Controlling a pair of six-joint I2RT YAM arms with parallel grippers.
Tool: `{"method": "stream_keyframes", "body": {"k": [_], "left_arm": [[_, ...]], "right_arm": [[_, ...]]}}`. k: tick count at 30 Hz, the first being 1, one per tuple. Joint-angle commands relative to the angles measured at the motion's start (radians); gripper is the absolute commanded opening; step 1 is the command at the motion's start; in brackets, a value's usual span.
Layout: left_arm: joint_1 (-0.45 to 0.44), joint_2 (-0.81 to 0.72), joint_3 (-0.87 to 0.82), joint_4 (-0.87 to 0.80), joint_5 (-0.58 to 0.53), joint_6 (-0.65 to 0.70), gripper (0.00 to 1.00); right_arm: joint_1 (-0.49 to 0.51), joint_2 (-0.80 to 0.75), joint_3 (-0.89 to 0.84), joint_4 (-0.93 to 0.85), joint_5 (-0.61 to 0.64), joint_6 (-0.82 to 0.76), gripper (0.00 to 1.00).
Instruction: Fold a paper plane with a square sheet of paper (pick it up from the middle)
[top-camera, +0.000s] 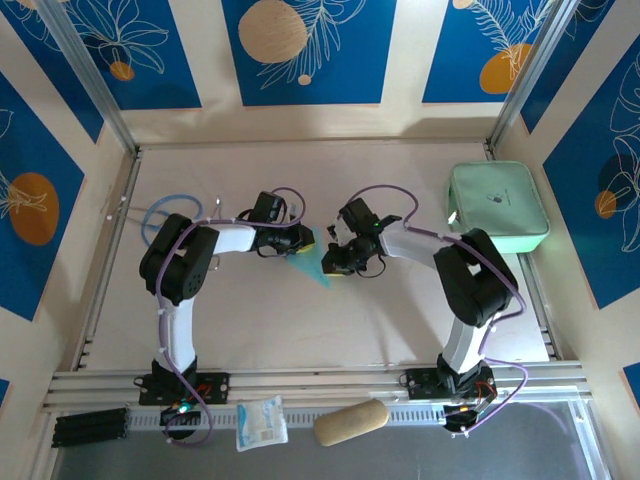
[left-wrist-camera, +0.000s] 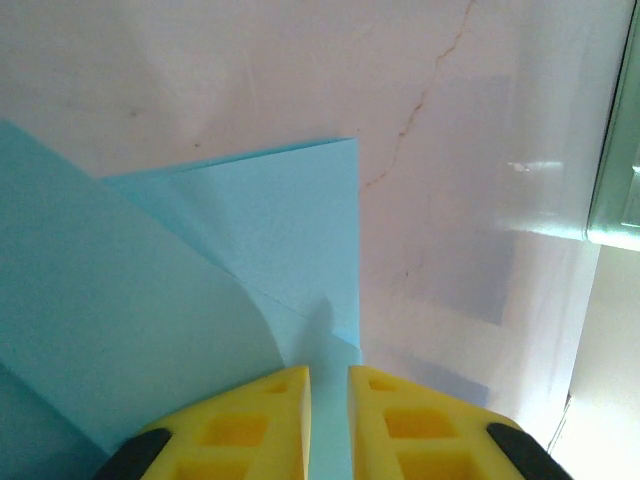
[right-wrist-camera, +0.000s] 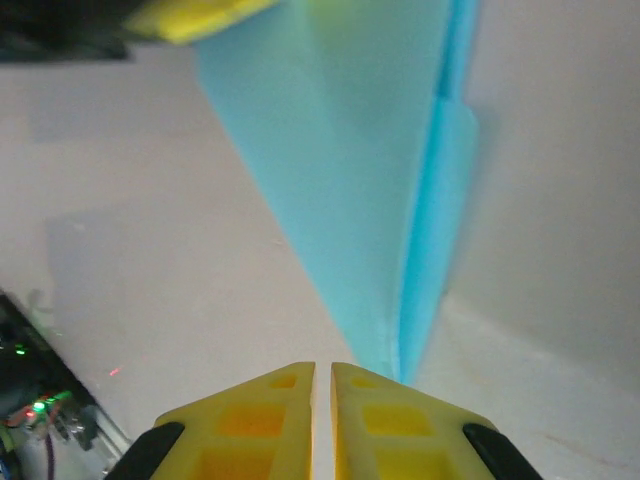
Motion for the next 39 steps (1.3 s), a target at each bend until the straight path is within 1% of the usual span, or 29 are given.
{"method": "stream_keyframes", "body": {"k": [1,3,8,13,17,23,26,31,35,39], "left_arm": [[0.008,0.046,0.012,-0.053,-0.044,0.011,0.18],[0.008,0.048,0.010,-0.053,-0.045,0.009,0.18],[0.007,0.046,0.004,-0.050,-0.045,0.006,0.18],[0.007,0.045,0.001,-0.044,-0.042,0.002,0.18],[0.007,0.036,0.000,-0.037,-0.034,-0.006,0.18],[0.007,-0.042,0.017,-0.021,-0.006,-0.007,0.19],[0.007,-0.090,0.002,-0.001,0.003,0.009,0.20],[-0.003,-0.138,-0.070,0.028,0.001,0.052,0.20],[-0.027,-0.129,-0.103,0.030,0.017,0.077,0.18],[-0.048,-0.102,-0.101,0.018,0.026,0.105,0.16]], "right_arm": [[0.014,-0.022,0.013,0.031,0.001,0.046,0.13],[0.024,0.004,0.024,0.038,0.020,0.063,0.12],[0.032,0.081,0.056,0.066,0.022,0.091,0.08],[0.035,0.146,0.090,0.063,0.034,0.081,0.08],[0.032,0.186,0.086,0.050,0.066,0.076,0.08],[0.014,0.209,0.047,0.033,0.079,0.068,0.08],[0.006,0.216,0.030,0.025,0.071,0.058,0.07],[-0.013,0.227,0.011,0.022,0.034,0.046,0.07],[-0.027,0.232,0.010,0.019,-0.001,0.036,0.07],[-0.034,0.245,0.012,0.018,-0.035,0.028,0.07]]}}
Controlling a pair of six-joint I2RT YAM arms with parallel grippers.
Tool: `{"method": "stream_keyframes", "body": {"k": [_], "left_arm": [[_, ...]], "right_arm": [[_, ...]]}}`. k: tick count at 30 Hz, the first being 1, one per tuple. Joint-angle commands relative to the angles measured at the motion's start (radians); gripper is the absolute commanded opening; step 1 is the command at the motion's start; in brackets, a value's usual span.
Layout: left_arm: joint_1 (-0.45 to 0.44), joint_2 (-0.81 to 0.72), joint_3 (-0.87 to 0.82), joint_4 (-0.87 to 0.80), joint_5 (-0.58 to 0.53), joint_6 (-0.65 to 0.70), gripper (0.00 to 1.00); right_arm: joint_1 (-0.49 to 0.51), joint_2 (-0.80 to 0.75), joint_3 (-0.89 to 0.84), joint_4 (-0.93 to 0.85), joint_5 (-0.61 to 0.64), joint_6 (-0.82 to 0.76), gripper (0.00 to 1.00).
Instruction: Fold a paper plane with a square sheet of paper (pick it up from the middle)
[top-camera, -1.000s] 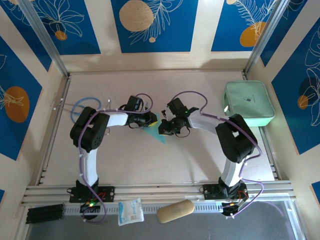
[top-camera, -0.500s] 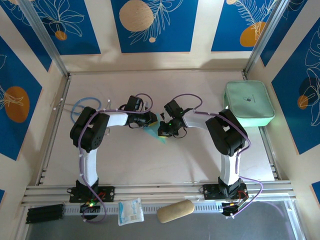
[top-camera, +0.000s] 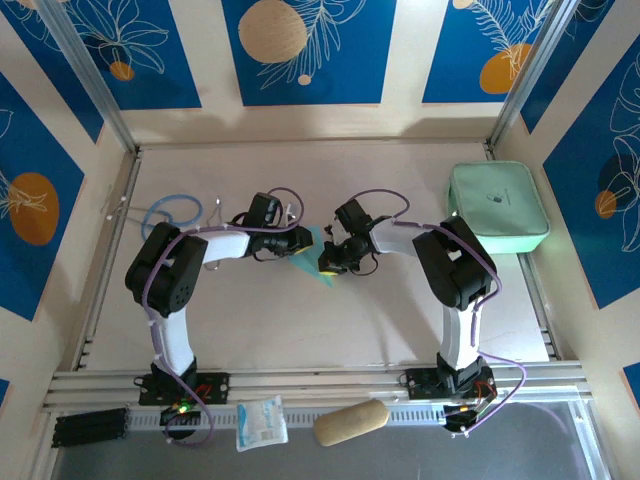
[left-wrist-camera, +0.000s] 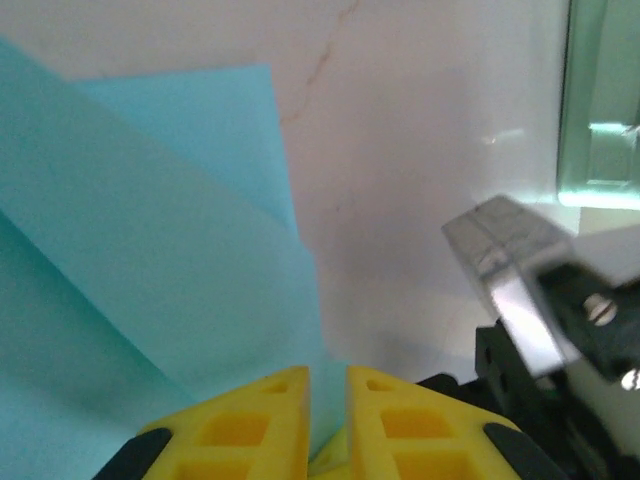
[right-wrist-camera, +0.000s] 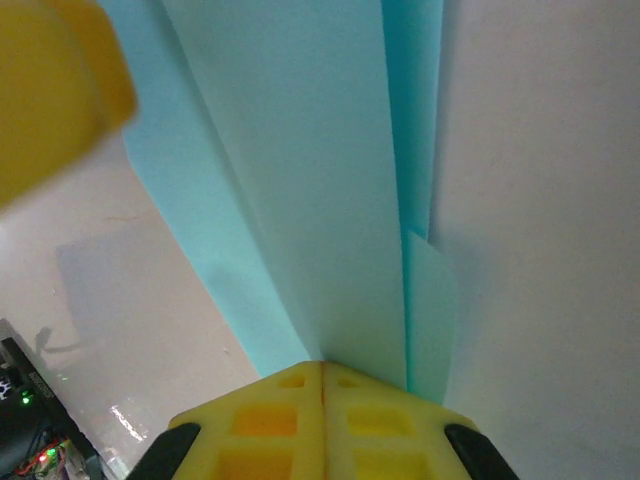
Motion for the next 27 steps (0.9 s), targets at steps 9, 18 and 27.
{"method": "stream_keyframes", "body": {"k": [9,18,27], "left_arm": [[-0.017,0.108,0.095,-0.178,-0.080,0.102,0.16],[0.087,0.181,0.202,-0.336,-0.159,0.186,0.17],[0.176,0.277,0.473,-0.582,-0.265,0.330,0.19]], "right_arm": [[-0.017,0.078,-0.043,-0.095,-0.022,-0.043,0.06],[-0.036,0.074,-0.084,-0.110,-0.021,-0.061,0.06],[-0.044,0.070,-0.092,-0.110,-0.015,-0.061,0.06]]}}
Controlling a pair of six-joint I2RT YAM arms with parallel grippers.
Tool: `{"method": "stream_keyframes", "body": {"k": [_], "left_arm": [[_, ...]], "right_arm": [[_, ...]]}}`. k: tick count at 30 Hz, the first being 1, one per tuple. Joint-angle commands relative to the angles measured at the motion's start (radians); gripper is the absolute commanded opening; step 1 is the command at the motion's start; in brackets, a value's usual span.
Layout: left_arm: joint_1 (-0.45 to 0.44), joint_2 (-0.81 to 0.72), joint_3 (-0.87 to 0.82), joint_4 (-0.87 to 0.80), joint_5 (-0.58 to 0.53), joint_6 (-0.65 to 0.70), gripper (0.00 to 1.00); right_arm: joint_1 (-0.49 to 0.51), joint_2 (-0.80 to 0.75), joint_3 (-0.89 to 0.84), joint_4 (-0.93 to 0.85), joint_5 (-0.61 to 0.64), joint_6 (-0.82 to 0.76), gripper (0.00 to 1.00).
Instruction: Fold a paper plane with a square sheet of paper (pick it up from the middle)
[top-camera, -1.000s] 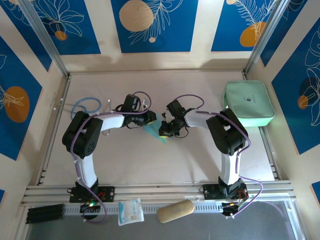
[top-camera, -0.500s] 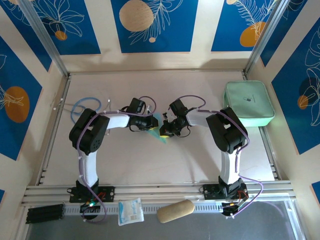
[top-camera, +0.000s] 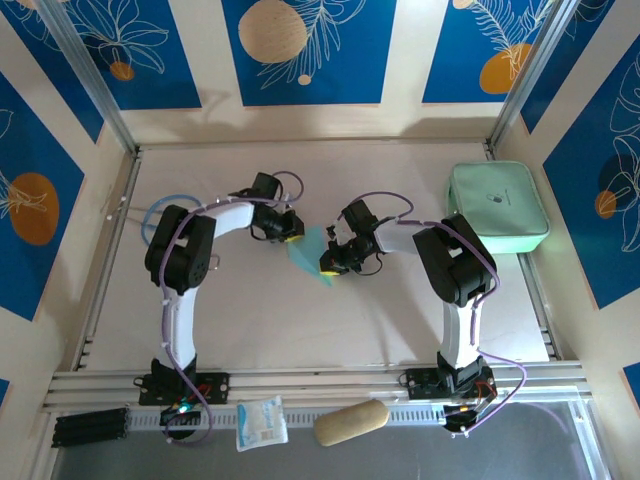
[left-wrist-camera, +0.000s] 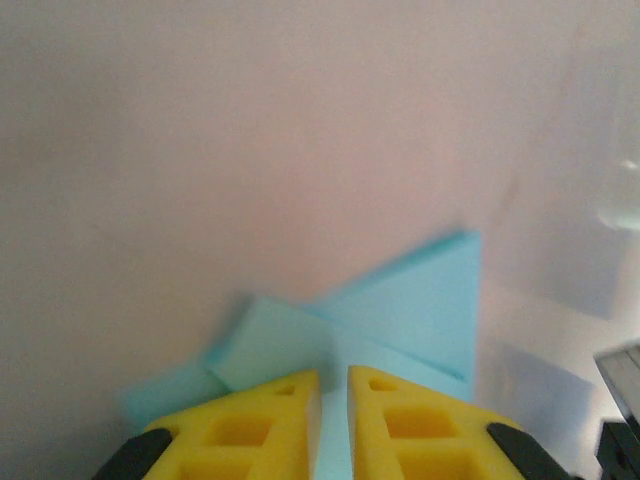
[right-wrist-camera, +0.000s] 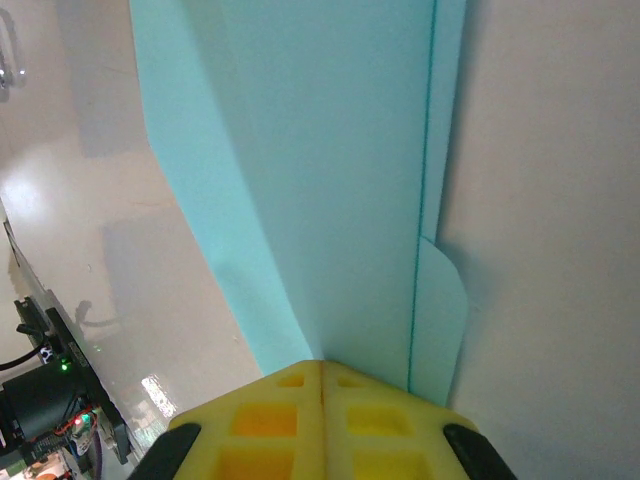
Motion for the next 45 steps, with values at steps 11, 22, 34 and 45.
{"method": "stream_keyframes", "body": {"k": [11,22,34,45], "left_arm": [[0.016,-0.233,-0.070,0.035,-0.051,-0.019,0.19],[-0.121,-0.160,-0.202,0.189,-0.023,-0.169,0.12],[-0.140,-0.046,-0.142,0.044,-0.138,-0.154,0.09],[-0.157,-0.007,-0.114,-0.052,-0.223,-0.139,0.08]], "right_arm": [[-0.006,0.039,-0.027,-0.155,0.069,-0.026,0.07],[-0.007,0.025,0.001,-0.151,0.032,-0.029,0.07],[0.006,-0.051,0.064,-0.104,0.031,0.001,0.07],[0.034,0.028,0.101,-0.145,0.126,0.018,0.07]]}}
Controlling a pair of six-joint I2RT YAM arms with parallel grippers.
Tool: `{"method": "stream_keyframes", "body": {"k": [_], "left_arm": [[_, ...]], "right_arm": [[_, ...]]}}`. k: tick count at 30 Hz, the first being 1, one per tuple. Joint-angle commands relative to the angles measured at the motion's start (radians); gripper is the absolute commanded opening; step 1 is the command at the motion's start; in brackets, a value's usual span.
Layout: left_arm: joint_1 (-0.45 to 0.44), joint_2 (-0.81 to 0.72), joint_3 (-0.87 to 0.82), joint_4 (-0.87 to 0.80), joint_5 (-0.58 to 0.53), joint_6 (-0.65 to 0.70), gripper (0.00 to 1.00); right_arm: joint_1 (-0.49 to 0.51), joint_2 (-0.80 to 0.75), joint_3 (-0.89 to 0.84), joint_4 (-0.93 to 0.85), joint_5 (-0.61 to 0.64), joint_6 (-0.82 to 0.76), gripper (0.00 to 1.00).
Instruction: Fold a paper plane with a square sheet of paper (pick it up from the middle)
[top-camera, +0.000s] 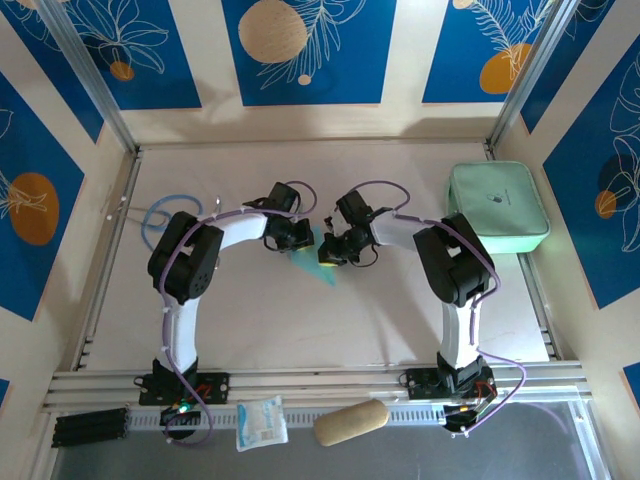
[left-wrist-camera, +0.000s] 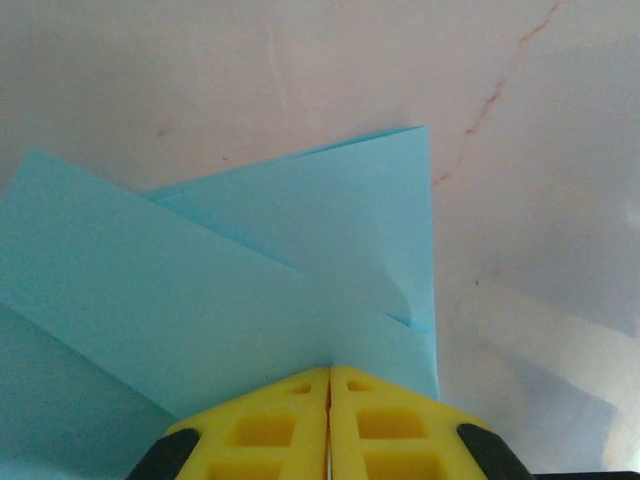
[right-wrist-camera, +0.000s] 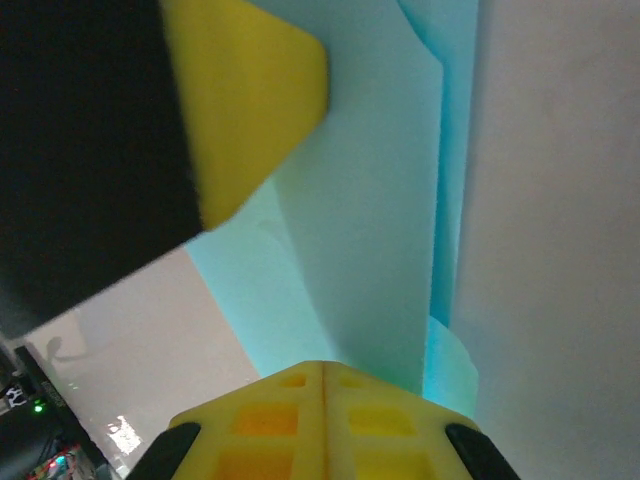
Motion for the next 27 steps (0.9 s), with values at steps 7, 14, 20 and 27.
{"method": "stream_keyframes", "body": {"k": [7,14,20,27], "left_arm": [[-0.006,0.079,-0.003,-0.150,-0.162,0.033,0.07],[-0.006,0.095,0.013,-0.166,-0.181,0.043,0.07],[-0.007,0.079,0.033,-0.144,-0.124,0.043,0.08],[-0.003,-0.108,0.045,-0.023,-0.003,-0.047,0.28]], "right_arm": [[0.006,-0.051,-0.124,-0.054,0.022,0.006,0.07],[0.006,-0.150,-0.245,-0.069,0.019,0.014,0.07],[-0.010,-0.234,-0.290,-0.010,0.010,0.045,0.07],[-0.037,-0.355,-0.294,0.129,0.070,0.132,0.25]]}}
